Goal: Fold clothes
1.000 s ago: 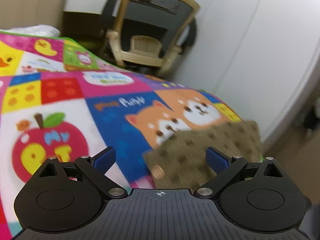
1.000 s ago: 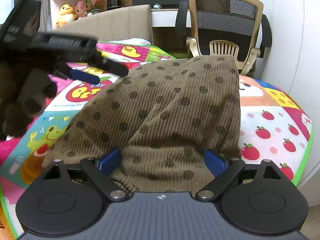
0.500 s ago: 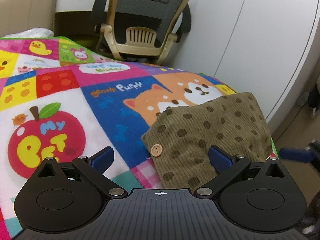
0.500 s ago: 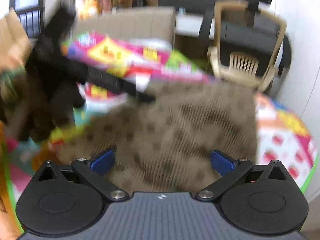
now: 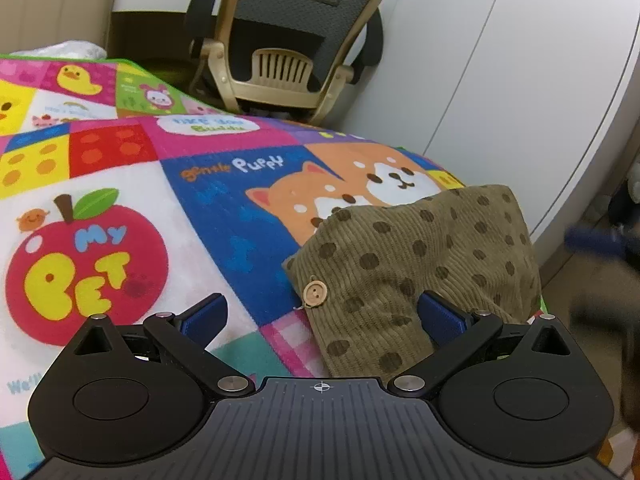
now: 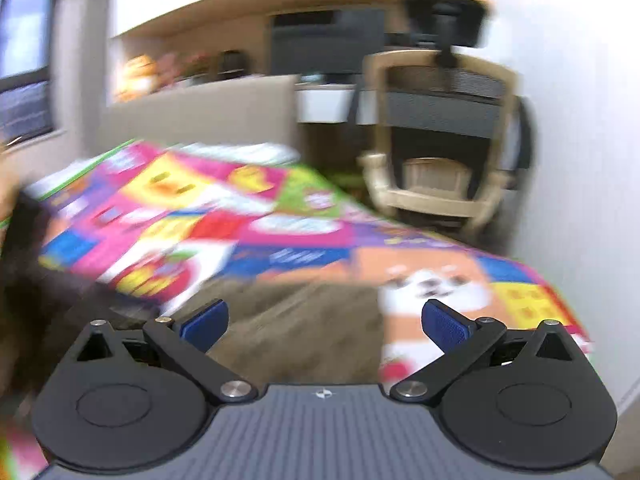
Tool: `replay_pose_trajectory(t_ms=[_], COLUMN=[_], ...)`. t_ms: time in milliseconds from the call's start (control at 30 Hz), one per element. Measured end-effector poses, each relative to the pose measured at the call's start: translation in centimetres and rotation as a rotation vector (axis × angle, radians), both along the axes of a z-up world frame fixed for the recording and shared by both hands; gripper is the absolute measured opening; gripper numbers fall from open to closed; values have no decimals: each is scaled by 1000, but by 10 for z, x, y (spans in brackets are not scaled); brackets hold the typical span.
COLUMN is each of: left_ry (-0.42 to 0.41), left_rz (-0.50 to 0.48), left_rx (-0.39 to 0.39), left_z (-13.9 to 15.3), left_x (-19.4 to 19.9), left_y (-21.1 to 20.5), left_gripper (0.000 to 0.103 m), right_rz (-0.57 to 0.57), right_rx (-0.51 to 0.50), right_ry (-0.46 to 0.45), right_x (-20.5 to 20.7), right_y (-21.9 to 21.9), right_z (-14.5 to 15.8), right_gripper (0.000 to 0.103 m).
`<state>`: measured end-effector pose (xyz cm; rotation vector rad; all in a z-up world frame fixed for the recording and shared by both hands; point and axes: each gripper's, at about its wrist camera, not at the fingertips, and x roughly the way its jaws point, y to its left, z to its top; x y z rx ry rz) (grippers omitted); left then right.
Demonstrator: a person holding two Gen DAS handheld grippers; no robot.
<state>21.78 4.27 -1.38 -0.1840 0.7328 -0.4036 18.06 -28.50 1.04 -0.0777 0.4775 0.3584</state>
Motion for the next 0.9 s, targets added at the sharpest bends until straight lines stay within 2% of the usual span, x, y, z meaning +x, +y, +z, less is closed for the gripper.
replay_pose_trajectory(t_ms=[67,133,233,400,500,567,667,767,900], left_ry=[3,6,6,-27,-45,-64,-63,-30,19], left_rz=[3,9,13,20,7,6,17,24,39], left_rx=[-7,-13,-6,15,-26,-41,-15,80,6], left_z=[-1,-2,0,16,28,34,30,10,4], left_x=[0,0,-1,-4,-1,6,24,39,38], left_y=[0,0,1,-1,-5,-9,-18,-30,-21], left_gripper=[103,103,103,103,103,103,103,103,103], right_rz=[-41,-53,-47,-87,-138,-191,-209,-206,-179], right_rx=[-59,-135,-144,-168,-184,-244,-301,-257,-200], right_ry=[26,94,145,86,15,-3,105,137,87], right_x=[31,59,70,46,26,24,35,34,17], right_y=[9,20,28,21,10,6,0,-7,-13], right_z=[-13,-40,-68,-57,-44,-46,-71,-81,-62], right_gripper=[103,103,103,103,103,103,103,103,103])
